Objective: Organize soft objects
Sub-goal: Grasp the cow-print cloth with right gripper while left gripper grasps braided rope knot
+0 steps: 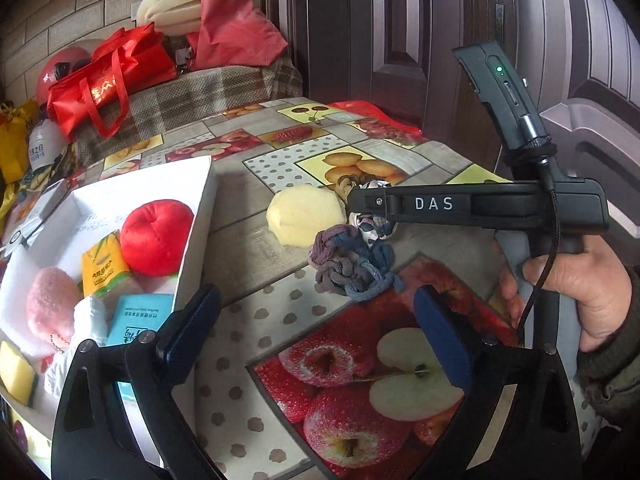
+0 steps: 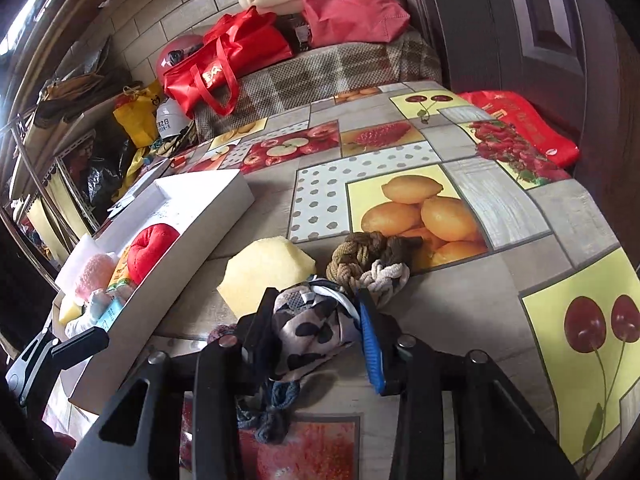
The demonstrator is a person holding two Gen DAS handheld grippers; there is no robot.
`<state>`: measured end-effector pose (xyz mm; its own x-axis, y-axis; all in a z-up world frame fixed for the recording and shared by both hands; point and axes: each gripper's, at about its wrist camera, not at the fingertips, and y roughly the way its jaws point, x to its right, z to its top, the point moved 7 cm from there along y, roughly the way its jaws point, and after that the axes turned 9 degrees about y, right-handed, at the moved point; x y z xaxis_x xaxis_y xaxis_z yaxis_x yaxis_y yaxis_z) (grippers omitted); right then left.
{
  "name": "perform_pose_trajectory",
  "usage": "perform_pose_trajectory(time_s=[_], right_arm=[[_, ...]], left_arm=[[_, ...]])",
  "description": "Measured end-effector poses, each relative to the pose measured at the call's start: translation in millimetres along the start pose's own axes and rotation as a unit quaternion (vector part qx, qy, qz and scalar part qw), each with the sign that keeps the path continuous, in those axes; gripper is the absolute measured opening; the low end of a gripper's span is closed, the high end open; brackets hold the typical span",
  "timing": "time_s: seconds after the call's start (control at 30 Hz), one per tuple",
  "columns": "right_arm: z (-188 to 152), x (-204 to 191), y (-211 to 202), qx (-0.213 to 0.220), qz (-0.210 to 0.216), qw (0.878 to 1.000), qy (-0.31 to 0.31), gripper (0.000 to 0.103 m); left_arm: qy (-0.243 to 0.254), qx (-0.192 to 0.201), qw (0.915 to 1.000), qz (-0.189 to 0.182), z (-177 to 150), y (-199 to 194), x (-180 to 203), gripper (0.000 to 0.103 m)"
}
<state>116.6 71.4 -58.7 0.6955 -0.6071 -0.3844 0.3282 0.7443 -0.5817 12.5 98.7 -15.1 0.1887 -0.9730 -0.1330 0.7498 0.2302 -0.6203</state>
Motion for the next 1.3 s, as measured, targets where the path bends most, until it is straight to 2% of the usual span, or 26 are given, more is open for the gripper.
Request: perform_pose_trajectory(time_s=[0.17,0.33,0.37,0.4,0.43,0.47,0.5,0.53,0.63,0.77,0.83,0.87,0.9,0.93,1.0,1.07,1.2,1.3], right_arm=[[-13.0,31.0,-29.6,-0.002,-0.002,1.000,0.021,0.036],[-27.7,59.0,-67.7,0.004,-0.003,0.999,0.038,0.037],[-28.0,62.0,-72.4,0.006,-0.007,0.999,0.040,0.039],[-27.6,64.4,-75.7,0.010,-0.010,0.999,0.043,0.040],[-26.3,65.9,-78.1,0.014,-0.010,0.999,0.047,0.050],[-24.9,67.3,-80.2,0.021,-0.012,0.998,0.050,0.063],[-23.9,68.8,-81.6,0.027,-0.018,0.998,0.052,0.092],[-22.5,68.4,-82.5,0.033,-0.021,0.998,0.052,0.100],[-19.6,62.9,-80.7,0.042,-0.034,0.998,0.037,0.100],[-22.9,53.7,-64.9,0.016,-0.061,0.998,0.006,0.100],[-25.5,50.3,-61.7,0.009,-0.072,0.997,-0.010,0.097],[-27.1,47.6,-60.4,0.006,-0.074,0.997,-0.019,0.093],[-29.1,44.3,-57.8,-0.002,-0.075,0.997,-0.030,0.070],[-32.6,40.9,-54.7,-0.012,-0.074,0.996,-0.041,0.041],[-38.1,34.0,-51.6,-0.022,-0.072,0.995,-0.063,0.040],[-38.3,27.0,-56.5,-0.008,-0.070,0.994,-0.080,0.038],[-32.7,15.9,-79.4,0.058,-0.042,0.995,-0.066,0.038],[-26.0,4.1,-92.1,0.118,-0.024,0.992,-0.046,0.038]], left_arm=[[-0.006,-0.020,0.9998,-0.008,5.0,19.3,0.4,0.096],[0.033,-0.036,0.9988,-0.004,21.3,45.9,18.5,0.094],[0.038,-0.049,0.9981,-0.005,22.3,53.8,20.7,0.088],[0.041,-0.067,0.9969,-0.007,20.6,62.0,22.4,0.066],[0.041,-0.085,0.9955,-0.011,17.7,68.8,22.8,0.047],[0.035,-0.083,0.9957,-0.022,17.2,68.6,22.1,0.045],[0.028,-0.077,0.9964,-0.022,17.1,66.4,19.2,0.039],[0.022,-0.078,0.9964,-0.024,15.1,65.4,16.8,0.038],[0.001,-0.076,0.9963,-0.039,11.9,63.8,12.6,0.035],[0.002,-0.052,0.9979,-0.039,14.3,51.9,13.5,0.032],[0.012,-0.033,0.9988,-0.033,16.5,42.8,16.1,0.031],[0.017,-0.023,0.9991,-0.031,18.2,38.3,17.0,0.031],[0.021,-0.014,0.9993,-0.028,19.1,34.0,17.6,0.031],[0.025,-0.007,0.9994,-0.025,19.7,30.4,18.5,0.031],[0.028,0.011,0.9993,-0.022,21.5,21.9,18.6,0.031],[0.026,0.032,0.9990,-0.018,22.7,13.0,16.9,0.031],[0.012,0.066,0.9977,-0.008,25.6,-1.4,9.6,0.031],[0.005,0.083,0.9966,0.002,26.7,-8.5,6.0,0.031]])
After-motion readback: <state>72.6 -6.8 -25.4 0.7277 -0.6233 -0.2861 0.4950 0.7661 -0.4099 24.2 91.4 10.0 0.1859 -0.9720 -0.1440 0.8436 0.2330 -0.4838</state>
